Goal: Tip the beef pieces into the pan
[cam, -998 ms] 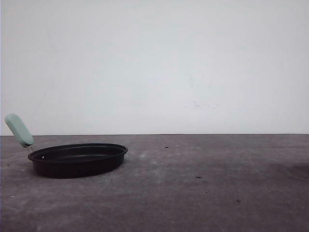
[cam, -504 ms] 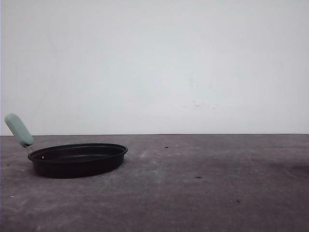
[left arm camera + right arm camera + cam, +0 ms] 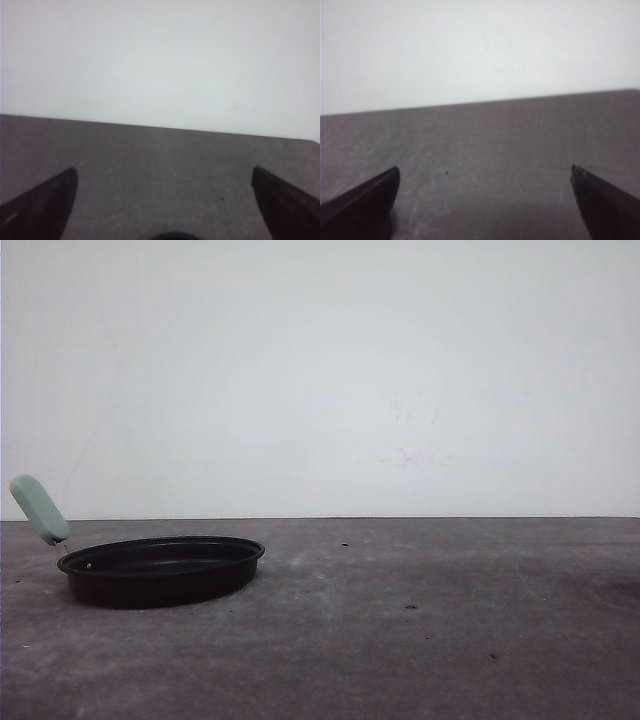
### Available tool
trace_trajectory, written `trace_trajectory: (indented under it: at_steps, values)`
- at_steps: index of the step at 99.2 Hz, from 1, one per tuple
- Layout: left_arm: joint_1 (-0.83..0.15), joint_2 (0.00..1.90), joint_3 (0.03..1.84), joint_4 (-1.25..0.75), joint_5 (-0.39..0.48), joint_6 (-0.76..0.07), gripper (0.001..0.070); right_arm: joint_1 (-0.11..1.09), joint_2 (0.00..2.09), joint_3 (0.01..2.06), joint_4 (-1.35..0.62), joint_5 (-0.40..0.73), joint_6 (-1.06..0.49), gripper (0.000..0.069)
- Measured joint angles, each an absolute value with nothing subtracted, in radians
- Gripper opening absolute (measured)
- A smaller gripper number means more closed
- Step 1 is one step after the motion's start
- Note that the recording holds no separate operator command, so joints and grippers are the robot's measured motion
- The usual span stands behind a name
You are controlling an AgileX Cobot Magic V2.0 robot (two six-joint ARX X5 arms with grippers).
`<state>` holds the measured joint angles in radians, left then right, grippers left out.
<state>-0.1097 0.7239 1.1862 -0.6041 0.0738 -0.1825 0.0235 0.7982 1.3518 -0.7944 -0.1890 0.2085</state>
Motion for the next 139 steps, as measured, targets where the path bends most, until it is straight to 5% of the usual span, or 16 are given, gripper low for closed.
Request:
trace_trajectory:
  at_steps: [53,99,139]
  values:
    - [-0.108,1.06,1.186,-0.751,0.132,-0.353,0.0675,0.023,0.805,1.352,-0.873,-0.157,0.178,0.0684]
    - [-0.057,1.145,0.838,-0.511,0.153,-0.485,0.0562,0.024,0.797,1.352,-0.991,-0.156,0.13,0.0684]
    - [-0.061,1.331,0.799,-0.366,0.16,-0.53,0.0558,0.054,0.796,1.352,-0.992,-0.155,0.128,0.0684]
